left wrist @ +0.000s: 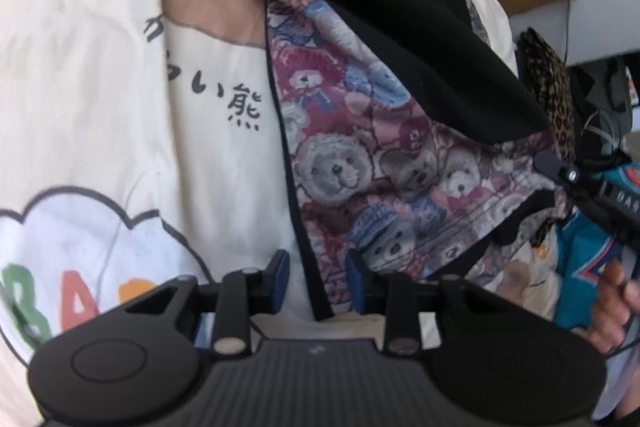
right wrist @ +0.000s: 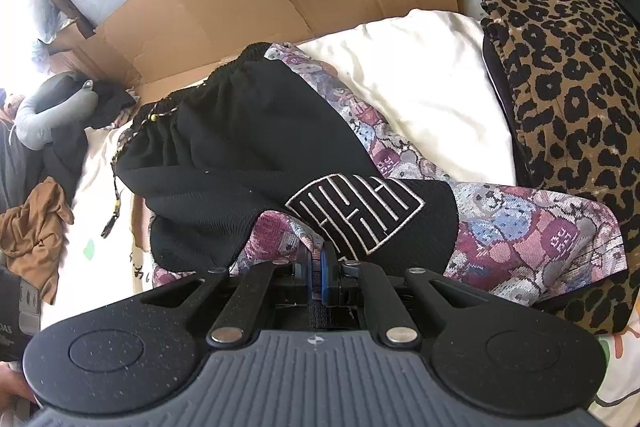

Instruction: Fold clothes

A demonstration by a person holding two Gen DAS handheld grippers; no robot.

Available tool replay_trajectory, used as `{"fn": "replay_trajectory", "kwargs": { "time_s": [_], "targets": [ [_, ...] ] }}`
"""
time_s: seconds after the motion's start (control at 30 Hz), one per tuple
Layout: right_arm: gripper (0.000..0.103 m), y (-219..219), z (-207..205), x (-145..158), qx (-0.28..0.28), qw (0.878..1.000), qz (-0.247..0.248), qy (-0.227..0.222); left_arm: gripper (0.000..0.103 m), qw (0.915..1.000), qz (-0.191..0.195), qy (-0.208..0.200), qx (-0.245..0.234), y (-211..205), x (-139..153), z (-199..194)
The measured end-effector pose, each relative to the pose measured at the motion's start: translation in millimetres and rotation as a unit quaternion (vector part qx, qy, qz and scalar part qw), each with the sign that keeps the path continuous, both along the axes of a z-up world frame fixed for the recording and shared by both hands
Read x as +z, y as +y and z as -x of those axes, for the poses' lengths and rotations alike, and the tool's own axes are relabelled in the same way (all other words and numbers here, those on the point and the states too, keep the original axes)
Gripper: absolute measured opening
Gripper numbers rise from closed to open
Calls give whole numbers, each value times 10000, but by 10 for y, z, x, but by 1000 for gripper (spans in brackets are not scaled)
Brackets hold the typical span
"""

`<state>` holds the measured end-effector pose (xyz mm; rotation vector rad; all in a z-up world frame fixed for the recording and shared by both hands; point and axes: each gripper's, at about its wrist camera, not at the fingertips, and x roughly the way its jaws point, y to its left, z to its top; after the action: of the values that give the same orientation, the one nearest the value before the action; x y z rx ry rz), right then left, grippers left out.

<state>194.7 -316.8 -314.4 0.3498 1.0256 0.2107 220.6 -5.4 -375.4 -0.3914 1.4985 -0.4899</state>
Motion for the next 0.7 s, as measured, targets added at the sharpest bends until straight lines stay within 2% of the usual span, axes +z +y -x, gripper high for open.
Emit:
{"fn": "replay_trajectory", "kwargs": {
  "time_s": [0.13, 0.17, 0.2, 0.23, 0.4, 0.7],
  "targets": [
    [2, 7, 6, -14, 7, 10000, 10, 8, 33, 9998, 75, 72, 141, -9, -36, 1],
    [2, 8, 7, -17, 9, 10000, 11, 10, 28, 9997, 130, 98, 156, -10, -45, 5],
    [2, 11, 11, -19, 10, 10000, 12, 16, 12, 9996, 182, 133, 165, -10, -55, 6],
    [2, 13, 14, -20, 13, 10000, 10, 24, 7, 9995, 220, 187, 159, -1, -66, 4],
    [2, 35, 42, 4, 56, 10000, -24, 65, 5, 9992, 335, 183, 152, 168, 41, 1],
    [2, 299, 260, 25, 455, 9978, -326, 370, 5, 9999, 9, -56, 148, 665, 389, 37]
  ]
}}
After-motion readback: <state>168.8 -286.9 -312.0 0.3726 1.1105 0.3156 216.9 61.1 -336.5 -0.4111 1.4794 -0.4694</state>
